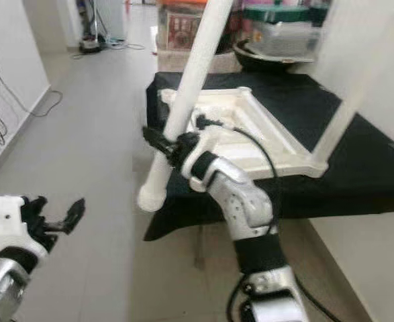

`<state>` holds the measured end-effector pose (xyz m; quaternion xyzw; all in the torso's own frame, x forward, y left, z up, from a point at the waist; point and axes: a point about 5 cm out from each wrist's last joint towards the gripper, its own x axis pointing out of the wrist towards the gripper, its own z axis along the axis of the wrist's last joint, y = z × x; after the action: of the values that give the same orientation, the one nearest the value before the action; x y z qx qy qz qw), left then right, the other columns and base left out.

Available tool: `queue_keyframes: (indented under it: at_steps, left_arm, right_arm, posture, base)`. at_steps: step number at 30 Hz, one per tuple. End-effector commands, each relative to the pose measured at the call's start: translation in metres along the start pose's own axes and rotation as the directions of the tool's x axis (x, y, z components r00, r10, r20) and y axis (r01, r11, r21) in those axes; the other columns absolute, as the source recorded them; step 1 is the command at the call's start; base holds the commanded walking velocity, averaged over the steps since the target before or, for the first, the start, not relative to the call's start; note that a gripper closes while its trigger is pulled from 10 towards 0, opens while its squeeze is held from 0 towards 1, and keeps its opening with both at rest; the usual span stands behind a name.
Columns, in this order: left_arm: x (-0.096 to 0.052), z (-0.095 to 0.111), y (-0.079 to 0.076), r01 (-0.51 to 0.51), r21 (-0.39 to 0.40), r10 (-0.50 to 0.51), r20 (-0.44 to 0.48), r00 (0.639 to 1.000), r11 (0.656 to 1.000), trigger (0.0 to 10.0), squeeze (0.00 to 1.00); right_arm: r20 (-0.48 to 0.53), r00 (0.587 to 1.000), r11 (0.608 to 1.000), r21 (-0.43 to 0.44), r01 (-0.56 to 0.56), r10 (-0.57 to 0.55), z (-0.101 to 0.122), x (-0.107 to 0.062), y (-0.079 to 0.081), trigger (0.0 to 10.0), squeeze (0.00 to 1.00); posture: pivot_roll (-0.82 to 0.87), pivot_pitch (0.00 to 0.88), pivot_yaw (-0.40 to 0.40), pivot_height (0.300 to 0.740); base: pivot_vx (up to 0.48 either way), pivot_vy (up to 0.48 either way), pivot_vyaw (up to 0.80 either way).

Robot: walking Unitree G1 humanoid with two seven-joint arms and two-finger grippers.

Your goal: Building children table

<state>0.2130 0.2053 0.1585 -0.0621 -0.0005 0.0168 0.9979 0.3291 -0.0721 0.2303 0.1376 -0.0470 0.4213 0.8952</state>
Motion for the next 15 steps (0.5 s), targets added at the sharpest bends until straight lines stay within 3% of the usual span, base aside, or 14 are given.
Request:
queue_keyframes:
  at_steps: [1,6,15]
  left_arm:
    - [0.0029,0.001,-0.0049,0.024,0.0,-0.024,0.01,1.0,1.0,10.0,0.0]
    - [0.0044,0.0033,-0.0054,0.034,0.01,-0.034,0.017,0.999,0.999,10.0,0.0]
    - [0.0075,0.0059,-0.0078,0.047,0.013,-0.047,0.028,0.999,0.999,10.0,0.0]
  right_arm:
    - [0.028,0.998,0.998,-0.04,0.048,-0.047,0.0076,-0.0055,-0.0084,10.0,0.0]
    - [0.034,0.999,0.998,-0.045,0.04,-0.038,0.0059,-0.0039,-0.0051,10.0,0.0]
    - [0.051,0.998,0.998,-0.055,0.031,-0.028,0.0083,-0.0021,-0.0032,10.0,0.0]
  posture:
    - [0.09,0.0,-0.085,0.74]
    - [0.09,0.0,-0.085,0.74]
    - [0.09,0.0,-0.082,0.74]
  base:
    - [0.0,0.0,0.0]
    - [0.0,0.0,0.0]
    - [0.318,0.0,0.0]
